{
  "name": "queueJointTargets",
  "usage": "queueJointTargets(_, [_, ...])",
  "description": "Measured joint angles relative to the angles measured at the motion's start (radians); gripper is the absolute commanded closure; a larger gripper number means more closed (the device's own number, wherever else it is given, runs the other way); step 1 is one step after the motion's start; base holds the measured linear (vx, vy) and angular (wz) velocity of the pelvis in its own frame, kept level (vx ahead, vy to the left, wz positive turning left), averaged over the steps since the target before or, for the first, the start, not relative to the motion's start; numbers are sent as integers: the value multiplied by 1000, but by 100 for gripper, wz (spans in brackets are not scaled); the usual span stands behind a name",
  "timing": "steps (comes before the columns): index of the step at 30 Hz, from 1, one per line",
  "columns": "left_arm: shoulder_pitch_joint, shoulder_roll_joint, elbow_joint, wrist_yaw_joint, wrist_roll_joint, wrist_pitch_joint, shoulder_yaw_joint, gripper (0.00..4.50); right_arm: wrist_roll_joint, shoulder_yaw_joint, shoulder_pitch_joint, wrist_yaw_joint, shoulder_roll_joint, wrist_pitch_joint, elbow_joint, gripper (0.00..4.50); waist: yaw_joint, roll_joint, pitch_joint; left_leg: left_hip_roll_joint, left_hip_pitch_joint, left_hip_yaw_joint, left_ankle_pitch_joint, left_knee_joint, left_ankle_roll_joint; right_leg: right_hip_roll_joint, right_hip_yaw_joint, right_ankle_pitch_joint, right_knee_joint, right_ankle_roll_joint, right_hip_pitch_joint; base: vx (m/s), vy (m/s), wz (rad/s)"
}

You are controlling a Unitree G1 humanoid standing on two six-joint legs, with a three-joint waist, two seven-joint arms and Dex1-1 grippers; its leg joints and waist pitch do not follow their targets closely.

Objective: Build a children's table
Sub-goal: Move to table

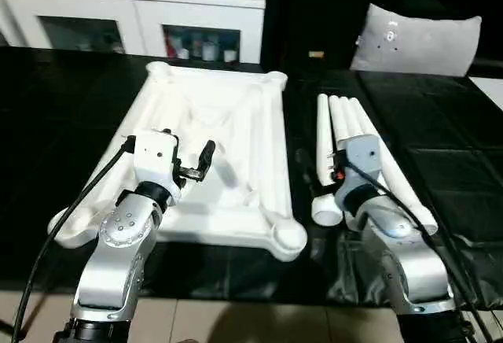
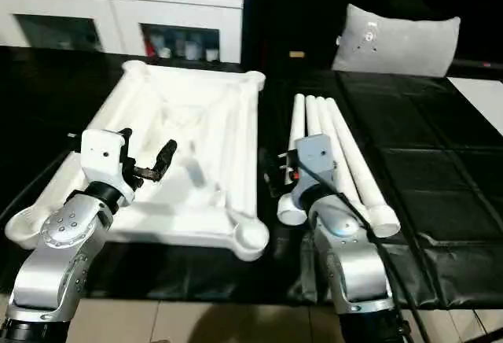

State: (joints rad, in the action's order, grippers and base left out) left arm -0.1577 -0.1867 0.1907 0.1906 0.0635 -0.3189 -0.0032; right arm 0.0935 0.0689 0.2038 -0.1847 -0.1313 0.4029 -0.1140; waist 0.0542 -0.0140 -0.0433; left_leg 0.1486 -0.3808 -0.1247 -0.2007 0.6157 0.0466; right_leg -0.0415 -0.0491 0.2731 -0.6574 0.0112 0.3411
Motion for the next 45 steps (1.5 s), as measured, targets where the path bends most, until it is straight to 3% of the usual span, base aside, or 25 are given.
queueJointTargets(4, [-1, -7, 0, 1, 0, 1, 0, 3, 2, 4, 0, -24, -10, -19, 0, 0, 5, 1, 0, 0, -1, -5, 0, 0, 0, 0, 5, -11, 8, -3, 1, -13, 5, 0])
queueJointTargets(8, [-2, -18, 0, 10, 0, 1, 0, 3, 112, -33, -1, -107, 1, -16, -26, 0, 5, 2, -1, 1, -4, -10, 7, 0, -10, -1, 8, -14, 11, -5, 4, 0, 0, 0])
queueJointTargets(11, [-2, -20, 0, 14, 0, 1, 0, 3, 104, -33, 5, -117, -36, -17, -34, 0, 8, 2, -1, 1, -5, -15, 8, -1, -12, -2, 10, -14, 12, -5, 4, 0, 0, 0])
queueJointTargets(16, [-3, -15, 0, 13, 0, 1, -3, 3, 133, -109, 25, -56, 13, 3, -32, 0, 7, 0, -1, 1, -5, -19, 9, -4, -13, -3, 11, -14, 12, -5, 7, 0, 0, 0])
queueJointTargets(19, [-3, -10, 0, 13, 1, 1, -5, 3, 101, -80, 29, -60, -26, 9, -31, 0, 7, 0, -1, 2, -4, -20, 10, -6, -12, -3, 11, -14, 13, -6, 7, 0, 0, 0])
queueJointTargets(25, [-3, -10, 0, 13, 1, 1, -5, 3, 63, -60, 18, -77, -28, -88, -25, 0, 8, 0, -1, 3, -4, -21, 13, -13, -11, -2, 10, -14, 16, -6, 9, 0, 0, 0])
queueJointTargets(30, [-3, -10, 0, 15, 1, 1, -5, 3, 84, -58, 18, -77, -20, -61, -33, 0, 7, 0, -1, 3, -4, -21, 13, -14, -11, -2, 10, -14, 18, -6, 8, 0, 0, 0])
queueJointTargets(34, [-4, -13, 0, 21, 0, 1, -6, 3, 12, -20, 16, -71, -58, -75, -33, 0, 8, 0, -1, 3, -5, -22, 13, -14, -11, -2, 10, -14, 19, -6, 8, 0, 0, 0])
queueJointTargets(36, [-5, -21, 0, 26, 0, 1, -14, 3, -11, -5, 10, -71, -76, -38, -31, 0, 8, 0, -1, 3, -5, -22, 13, -14, -11, -2, 10, -14, 20, -6, 8, 0, 0, 0])
queueJointTargets(41, [-5, -30, 0, 45, 0, 1, -17, 3, -21, -10, -8, -58, -79, -34, -22, 0, 7, 0, -2, 3, -5, -22, 13, -14, -11, -2, 10, -14, 20, -6, 8, 0, 0, 0])
queueJointTargets(45, [-5, -43, 0, 72, 1, 3, -27, 3, 55, -38, -13, -88, -68, 3, -38, 0, 7, 4, -4, 3, -4, -22, 13, -15, -11, -2, 10, -14, 20, -6, 8, 0, 0, 0])
